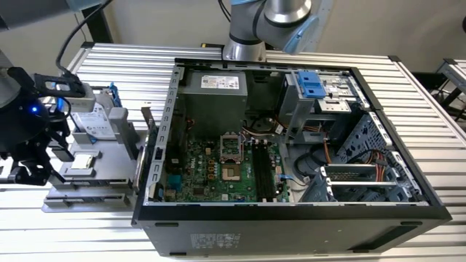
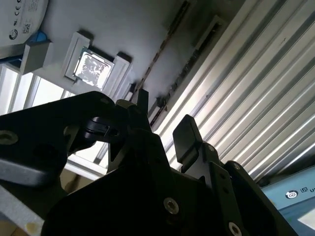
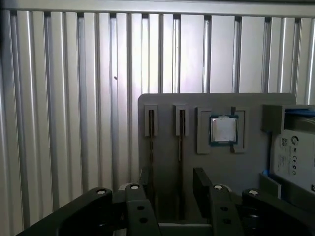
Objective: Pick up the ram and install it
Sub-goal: 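Pick up the ram and move it above insertion slot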
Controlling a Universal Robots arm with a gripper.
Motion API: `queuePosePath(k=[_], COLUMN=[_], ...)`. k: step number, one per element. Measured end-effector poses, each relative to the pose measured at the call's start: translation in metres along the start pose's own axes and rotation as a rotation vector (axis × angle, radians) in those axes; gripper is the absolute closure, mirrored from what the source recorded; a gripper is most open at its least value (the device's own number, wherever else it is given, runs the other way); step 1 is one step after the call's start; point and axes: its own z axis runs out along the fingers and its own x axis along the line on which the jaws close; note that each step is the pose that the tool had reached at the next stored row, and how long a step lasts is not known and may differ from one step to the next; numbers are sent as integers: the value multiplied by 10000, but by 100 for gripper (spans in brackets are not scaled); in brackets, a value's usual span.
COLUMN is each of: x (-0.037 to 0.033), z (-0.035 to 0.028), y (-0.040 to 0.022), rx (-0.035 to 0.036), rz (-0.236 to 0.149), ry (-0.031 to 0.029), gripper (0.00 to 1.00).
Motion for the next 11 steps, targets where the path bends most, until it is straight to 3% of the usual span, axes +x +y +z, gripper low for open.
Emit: queuePosePath(k=[6,11], x=[68,86], z=[108,197], y=[-1,-2], rx=[1,1], rz=[0,1], ry=[-1,1], gripper=[0,0])
